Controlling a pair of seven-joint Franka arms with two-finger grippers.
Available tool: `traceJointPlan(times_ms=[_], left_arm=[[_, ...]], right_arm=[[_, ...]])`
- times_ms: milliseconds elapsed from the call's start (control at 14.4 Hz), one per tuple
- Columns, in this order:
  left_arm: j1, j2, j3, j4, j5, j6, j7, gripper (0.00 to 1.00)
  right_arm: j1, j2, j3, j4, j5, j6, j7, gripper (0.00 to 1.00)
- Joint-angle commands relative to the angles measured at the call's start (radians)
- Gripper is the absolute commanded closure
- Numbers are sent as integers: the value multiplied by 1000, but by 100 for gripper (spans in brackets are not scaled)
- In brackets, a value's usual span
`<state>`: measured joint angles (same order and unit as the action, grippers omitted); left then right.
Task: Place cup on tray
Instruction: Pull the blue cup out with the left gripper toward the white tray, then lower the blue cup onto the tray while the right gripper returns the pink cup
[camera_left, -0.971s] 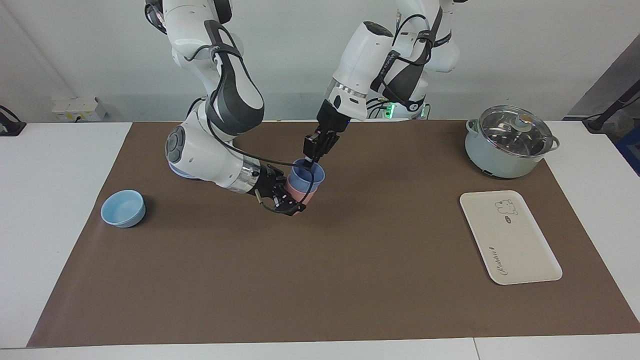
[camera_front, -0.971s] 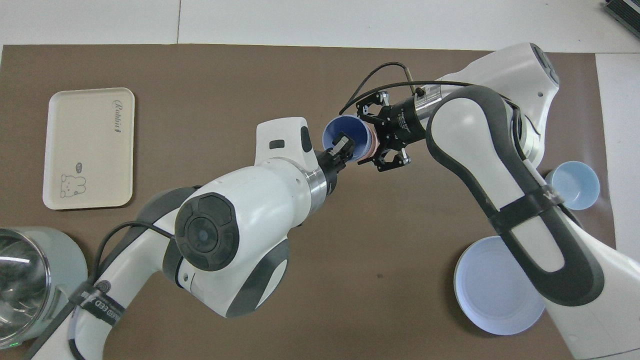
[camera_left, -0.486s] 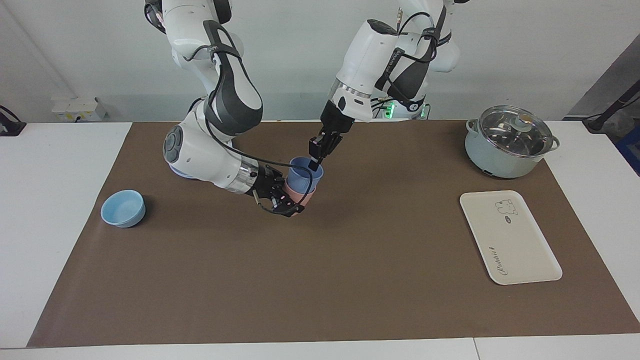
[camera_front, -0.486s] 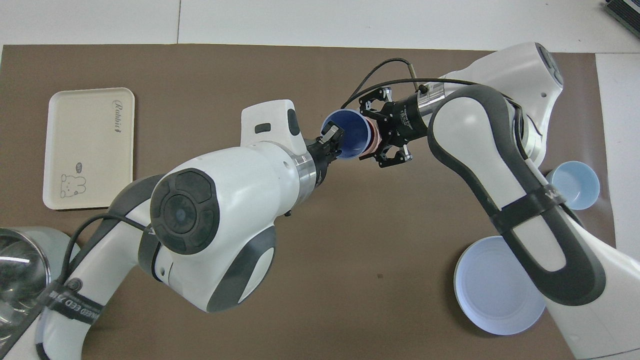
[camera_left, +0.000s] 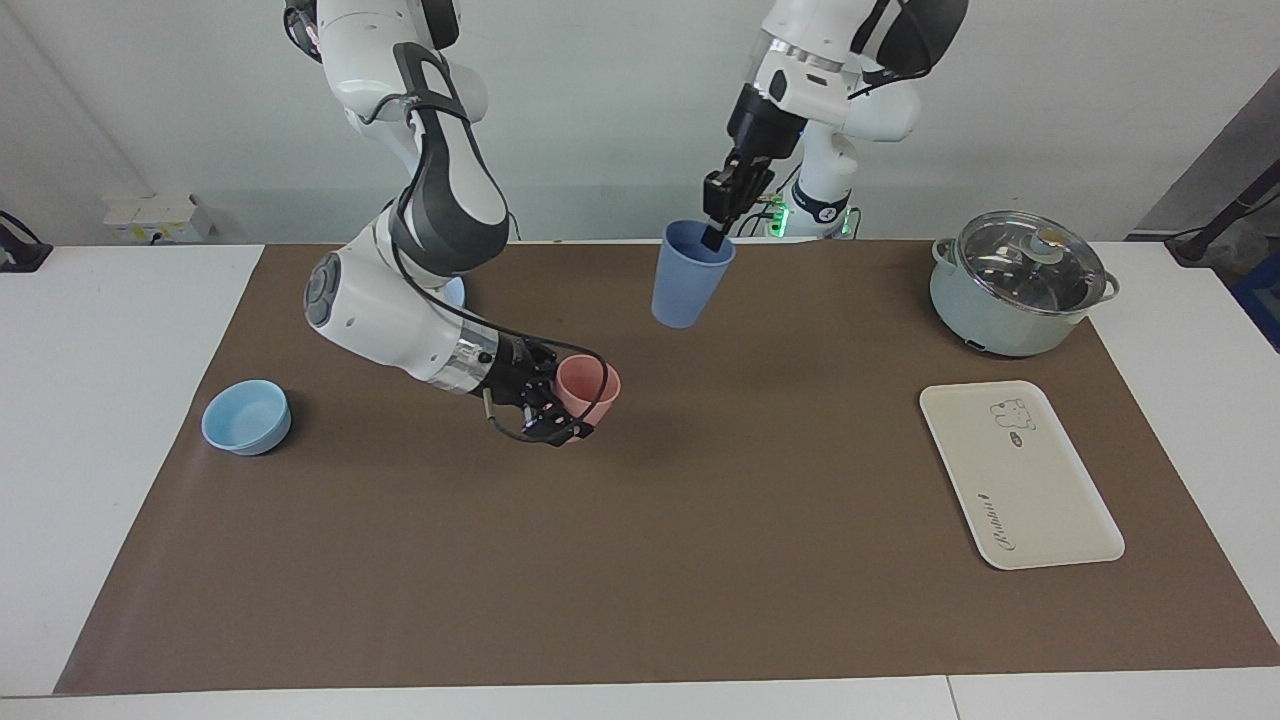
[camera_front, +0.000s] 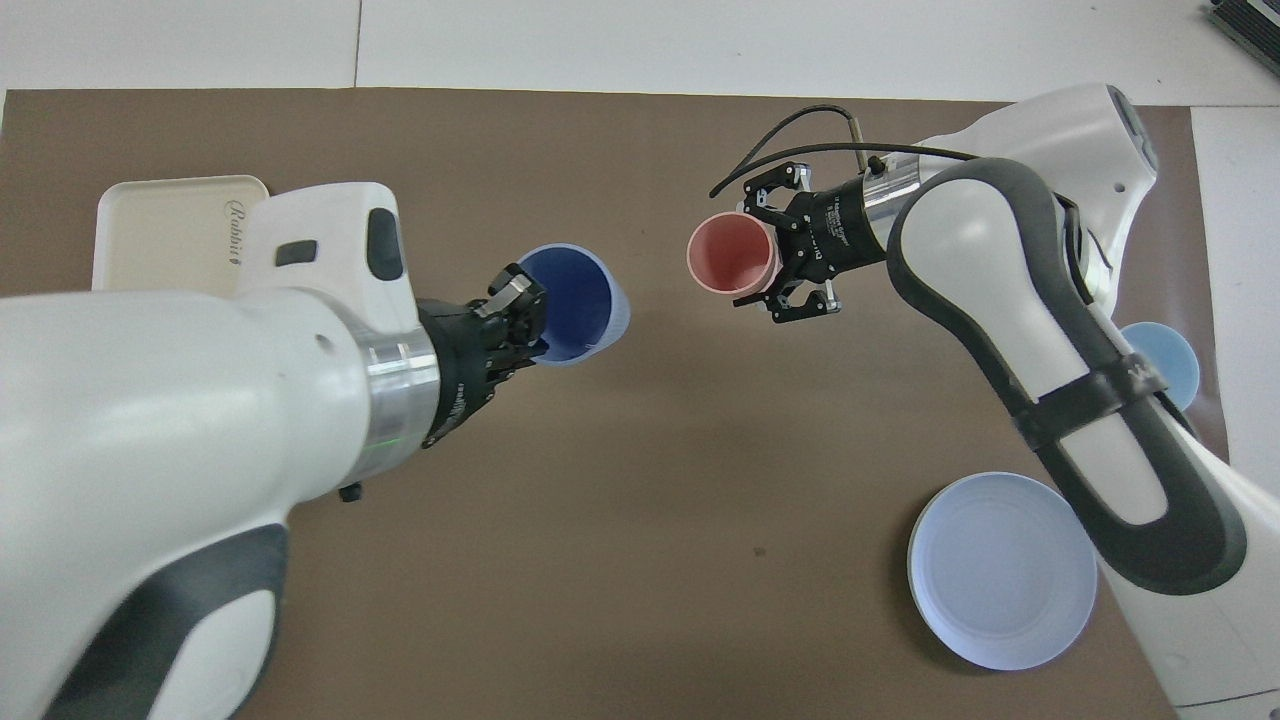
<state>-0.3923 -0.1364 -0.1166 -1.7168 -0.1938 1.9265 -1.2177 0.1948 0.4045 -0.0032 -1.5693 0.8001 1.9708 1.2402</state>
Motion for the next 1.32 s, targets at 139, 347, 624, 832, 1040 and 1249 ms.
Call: traceJointPlan(times_ms=[139,347,624,832,1040,1249], left_arm=[[330,-41,18,-65,-41,-146,643,100],[516,4,21,-147,-62,-42,901,100],[674,197,21,-136,-113,100,1091,100],[740,280,21,-141,-142,209,1223,100],[767,334,21,-152,-144,236,1273,100],[800,373,21,-161,-144,253,1328,100]], right_arm=[[-168,-47,8,-162,161,-12,-157,100],[-259,-24,8,-190,168,-46,-290,100],[-363,43,8,-212,172,-81,-470,100],[-396,82,8,-213,211,-73,-501,100],[-416,103,8,-213,248,-69,-535,100],[-416,105,6,-233,258,-4,-532,100]])
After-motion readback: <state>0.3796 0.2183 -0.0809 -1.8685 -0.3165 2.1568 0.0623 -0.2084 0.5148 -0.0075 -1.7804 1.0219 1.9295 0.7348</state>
